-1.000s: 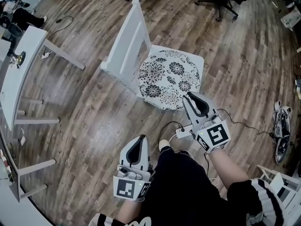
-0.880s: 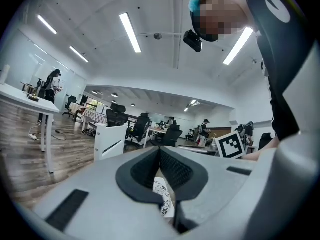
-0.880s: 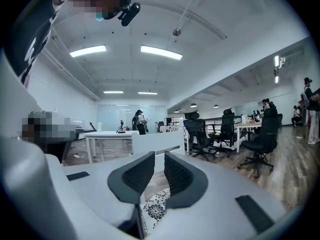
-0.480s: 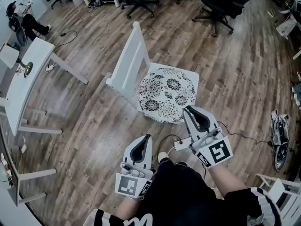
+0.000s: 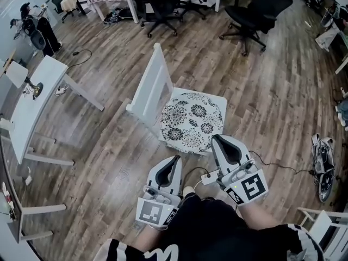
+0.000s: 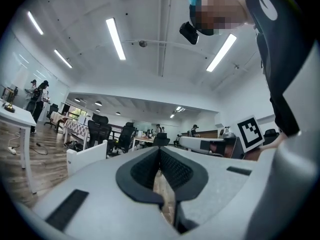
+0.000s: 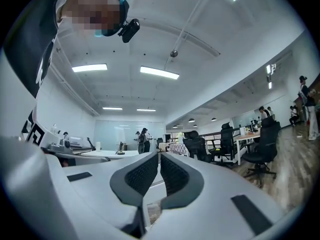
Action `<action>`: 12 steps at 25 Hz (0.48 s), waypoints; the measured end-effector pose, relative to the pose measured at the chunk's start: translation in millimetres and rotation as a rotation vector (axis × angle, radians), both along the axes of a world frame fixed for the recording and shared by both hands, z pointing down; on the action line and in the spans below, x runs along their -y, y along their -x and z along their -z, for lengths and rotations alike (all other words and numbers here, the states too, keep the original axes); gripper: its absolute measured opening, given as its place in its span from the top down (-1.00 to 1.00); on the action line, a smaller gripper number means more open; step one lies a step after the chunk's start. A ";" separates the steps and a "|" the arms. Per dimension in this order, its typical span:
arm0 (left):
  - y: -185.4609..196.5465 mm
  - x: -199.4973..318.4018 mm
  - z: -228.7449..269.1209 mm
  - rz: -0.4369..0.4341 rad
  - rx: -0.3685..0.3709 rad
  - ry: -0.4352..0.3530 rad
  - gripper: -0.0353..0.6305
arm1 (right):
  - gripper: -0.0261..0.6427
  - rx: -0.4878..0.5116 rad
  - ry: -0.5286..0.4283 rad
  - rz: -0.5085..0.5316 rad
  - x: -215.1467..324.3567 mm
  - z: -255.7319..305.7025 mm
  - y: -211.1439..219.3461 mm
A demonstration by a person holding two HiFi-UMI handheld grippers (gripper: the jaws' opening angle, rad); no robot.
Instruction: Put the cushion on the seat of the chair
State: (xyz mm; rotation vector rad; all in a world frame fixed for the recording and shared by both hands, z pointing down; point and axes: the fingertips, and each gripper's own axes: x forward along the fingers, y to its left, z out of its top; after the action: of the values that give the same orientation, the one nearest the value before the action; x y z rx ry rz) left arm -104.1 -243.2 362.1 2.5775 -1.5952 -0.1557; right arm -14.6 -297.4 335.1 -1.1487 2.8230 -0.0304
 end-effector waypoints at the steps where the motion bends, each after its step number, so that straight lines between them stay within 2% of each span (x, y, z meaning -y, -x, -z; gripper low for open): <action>1: -2.8 0.7 3.0 -0.008 0.002 -0.006 0.88 | 0.83 0.005 -0.001 -0.004 -2.0 3.0 -1.5; 6: -16.7 2.7 25.9 -0.031 0.008 -0.051 0.88 | 0.86 0.021 -0.004 -0.008 -17.0 16.0 -7.1; 12: -38.1 -5.3 41.2 -0.048 0.016 -0.084 0.88 | 0.86 0.031 -0.027 0.036 -34.3 29.2 -9.3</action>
State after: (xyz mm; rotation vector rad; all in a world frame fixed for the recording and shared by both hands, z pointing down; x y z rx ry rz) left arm -66.0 -238.0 320.8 2.6838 -1.5631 -0.2029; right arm -5.3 -263.0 305.9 -1.0828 2.8074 -0.0120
